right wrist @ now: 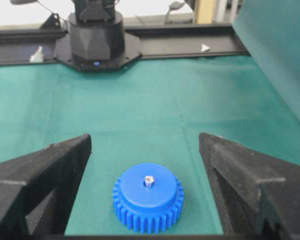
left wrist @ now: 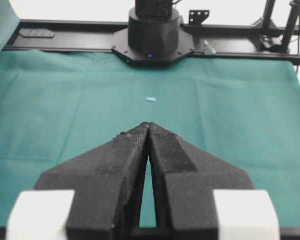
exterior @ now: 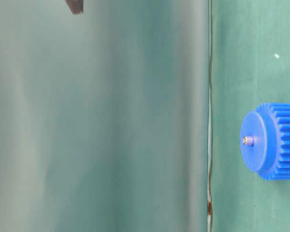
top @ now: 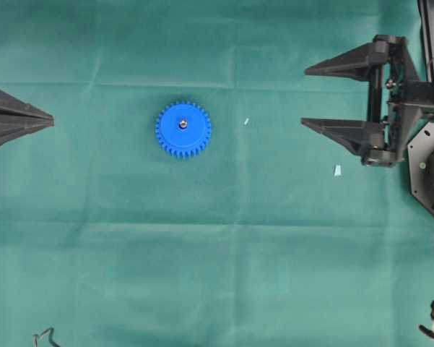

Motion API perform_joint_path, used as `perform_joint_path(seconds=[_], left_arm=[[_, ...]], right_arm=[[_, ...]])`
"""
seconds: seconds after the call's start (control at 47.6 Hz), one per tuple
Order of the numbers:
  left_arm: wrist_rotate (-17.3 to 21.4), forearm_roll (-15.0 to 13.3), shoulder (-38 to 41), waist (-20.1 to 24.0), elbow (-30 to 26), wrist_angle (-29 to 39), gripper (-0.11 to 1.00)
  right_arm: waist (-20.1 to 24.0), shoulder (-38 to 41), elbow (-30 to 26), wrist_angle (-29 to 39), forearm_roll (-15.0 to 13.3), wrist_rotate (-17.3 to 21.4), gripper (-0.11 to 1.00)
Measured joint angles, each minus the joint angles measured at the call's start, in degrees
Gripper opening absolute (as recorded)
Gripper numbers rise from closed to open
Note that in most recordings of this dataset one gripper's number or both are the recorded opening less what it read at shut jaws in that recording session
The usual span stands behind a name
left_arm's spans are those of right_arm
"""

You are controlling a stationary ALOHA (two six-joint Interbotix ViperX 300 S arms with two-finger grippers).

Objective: Insert the shaft into the center hole of the gear.

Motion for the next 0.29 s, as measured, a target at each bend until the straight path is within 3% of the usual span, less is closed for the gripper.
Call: perform_joint_path(seconds=[0.294], left_arm=[[0.0,0.0,0.1,0.0,0.0,-0.1,0.00]], right_arm=[[0.0,0.9,0.4,0.2,0.0,-0.1,0.93]])
